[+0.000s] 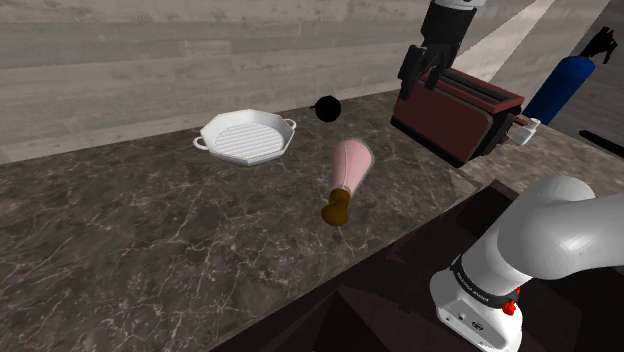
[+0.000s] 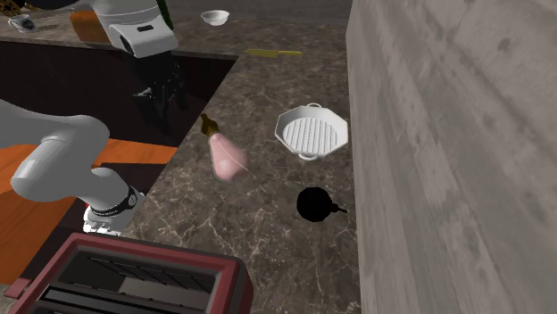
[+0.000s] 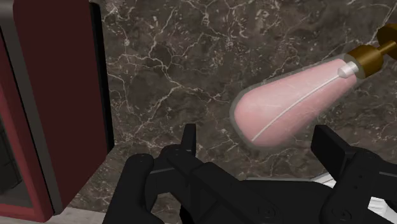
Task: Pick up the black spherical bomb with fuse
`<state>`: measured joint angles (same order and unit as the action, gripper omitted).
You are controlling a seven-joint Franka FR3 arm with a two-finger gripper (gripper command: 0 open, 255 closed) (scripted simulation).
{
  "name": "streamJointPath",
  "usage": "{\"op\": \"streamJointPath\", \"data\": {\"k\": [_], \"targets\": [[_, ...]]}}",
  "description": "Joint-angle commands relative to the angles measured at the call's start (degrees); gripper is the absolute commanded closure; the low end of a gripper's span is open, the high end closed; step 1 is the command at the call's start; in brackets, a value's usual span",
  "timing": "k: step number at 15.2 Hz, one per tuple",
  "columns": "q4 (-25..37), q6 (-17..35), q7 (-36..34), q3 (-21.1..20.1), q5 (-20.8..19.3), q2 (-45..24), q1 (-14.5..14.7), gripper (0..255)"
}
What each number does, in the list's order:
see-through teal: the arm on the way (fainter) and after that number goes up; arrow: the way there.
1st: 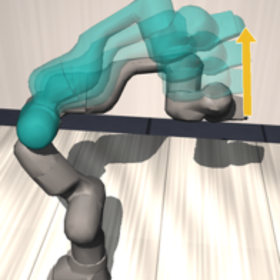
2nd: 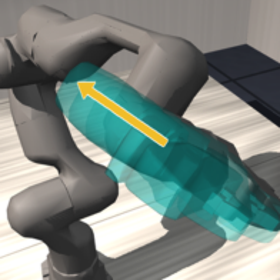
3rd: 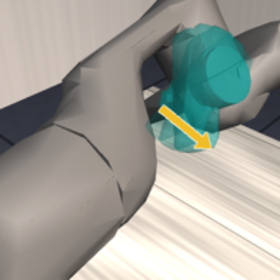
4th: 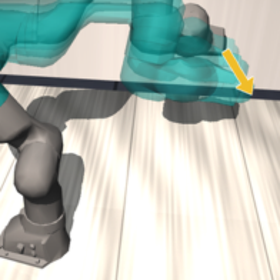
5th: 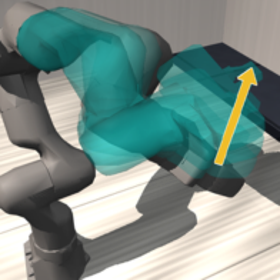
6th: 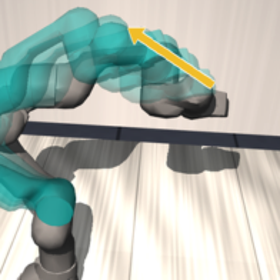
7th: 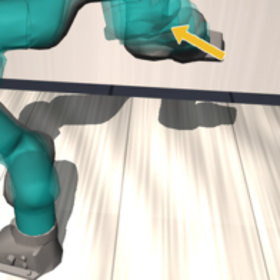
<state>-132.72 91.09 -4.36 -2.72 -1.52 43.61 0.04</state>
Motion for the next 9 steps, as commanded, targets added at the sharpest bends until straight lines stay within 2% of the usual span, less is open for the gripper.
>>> {"op": "streamJointPath", "data": {"k": [1,9], "targets": [[0.0,0.0,0.0,0.0,0.0,0.0,0.0,0],[3.55,12.31,2.55,2.76,-0.23,-14.97,-0.99,0]]}}
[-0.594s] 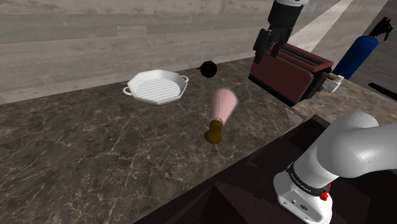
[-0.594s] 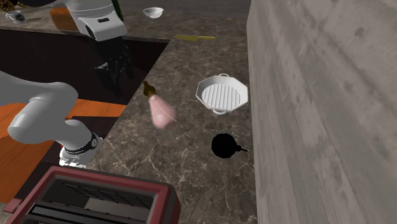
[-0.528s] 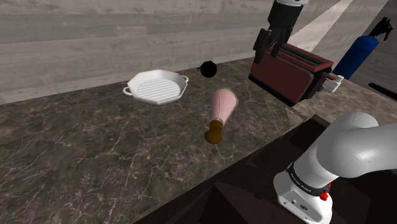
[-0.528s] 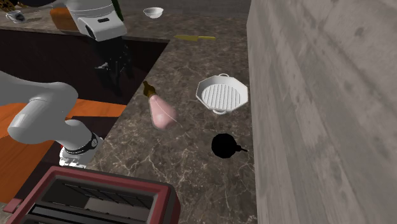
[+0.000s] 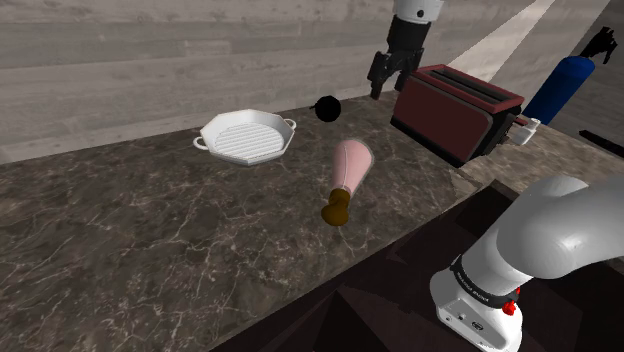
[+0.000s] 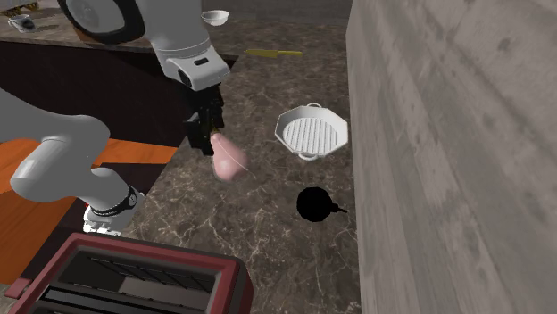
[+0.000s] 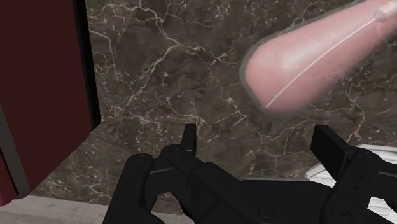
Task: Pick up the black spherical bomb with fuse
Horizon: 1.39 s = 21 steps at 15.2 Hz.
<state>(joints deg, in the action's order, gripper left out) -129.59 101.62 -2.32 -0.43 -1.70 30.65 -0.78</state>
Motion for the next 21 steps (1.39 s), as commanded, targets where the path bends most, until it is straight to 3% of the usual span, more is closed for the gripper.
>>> {"op": "streamJointPath", "data": {"k": [1,11,21], "targets": [[1.22,3.09,0.84,0.79,0.03,-4.02,-0.25,0],[13.44,12.72,4.68,3.44,2.23,-24.96,-0.97,0],[33.96,15.11,8.6,4.32,6.34,-47.28,-2.63,0]]}}
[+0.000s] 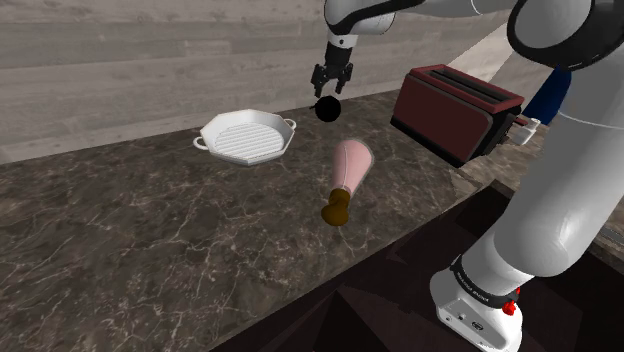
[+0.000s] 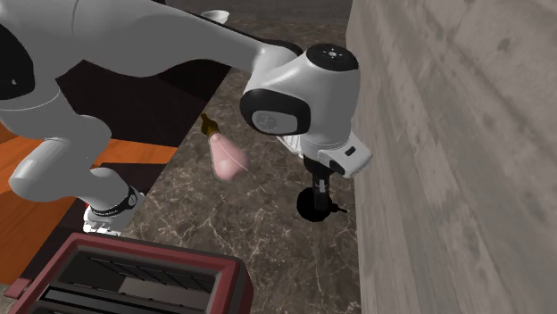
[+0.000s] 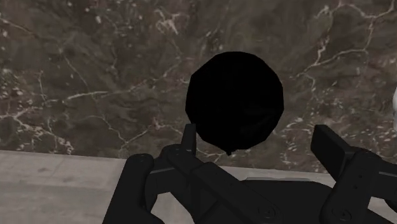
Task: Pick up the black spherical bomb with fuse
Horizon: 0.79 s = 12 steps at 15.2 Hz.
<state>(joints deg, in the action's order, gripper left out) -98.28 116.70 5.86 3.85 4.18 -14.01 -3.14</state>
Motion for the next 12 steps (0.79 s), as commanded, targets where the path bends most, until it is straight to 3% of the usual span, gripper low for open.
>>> {"op": "streamJointPath", "data": {"k": [1,4,12], "targets": [[5.29,-0.18,0.72,0.0,0.86,-4.99,-0.52,0],[12.5,-1.13,1.35,-0.15,1.78,-11.12,-1.21,0],[8.99,3.93,1.8,-0.29,2.08,-12.69,-1.21,0]]}}
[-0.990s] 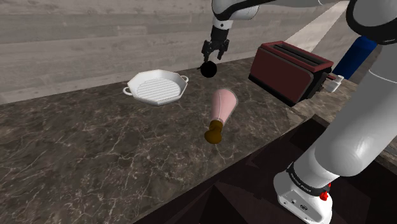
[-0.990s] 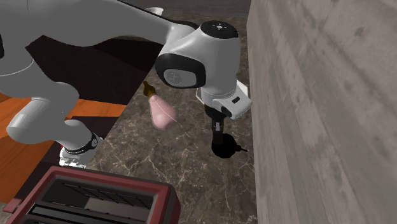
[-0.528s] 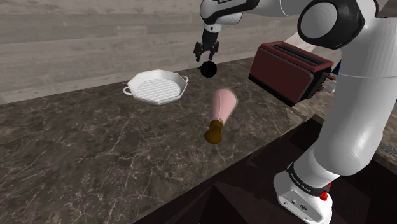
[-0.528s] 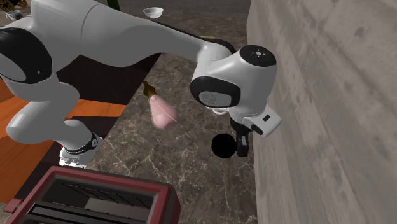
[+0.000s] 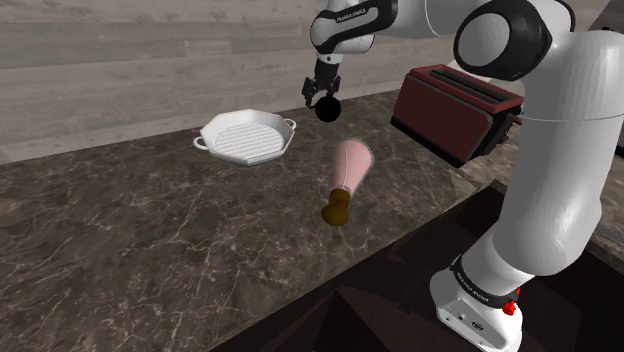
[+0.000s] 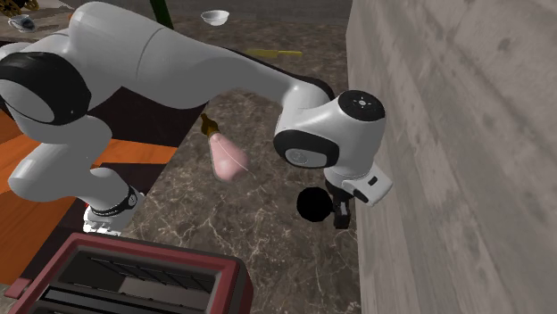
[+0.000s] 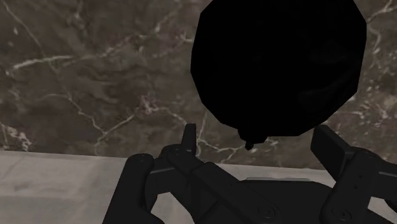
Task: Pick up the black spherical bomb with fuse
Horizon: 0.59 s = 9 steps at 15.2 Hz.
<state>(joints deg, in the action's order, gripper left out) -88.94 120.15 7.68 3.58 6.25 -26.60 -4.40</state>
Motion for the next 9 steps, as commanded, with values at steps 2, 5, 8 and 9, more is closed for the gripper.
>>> {"op": "streamJointPath", "data": {"k": [2,5,8,9], "targets": [[-0.33,0.52,-0.04,-0.03,0.02,-0.15,0.06,255],[-0.37,0.54,-0.04,-0.03,0.03,-0.14,0.06,255],[-0.37,0.55,-0.03,-0.03,0.03,-0.14,0.05,255],[-0.4,0.57,-0.02,-0.03,0.03,-0.14,0.05,255]]}}
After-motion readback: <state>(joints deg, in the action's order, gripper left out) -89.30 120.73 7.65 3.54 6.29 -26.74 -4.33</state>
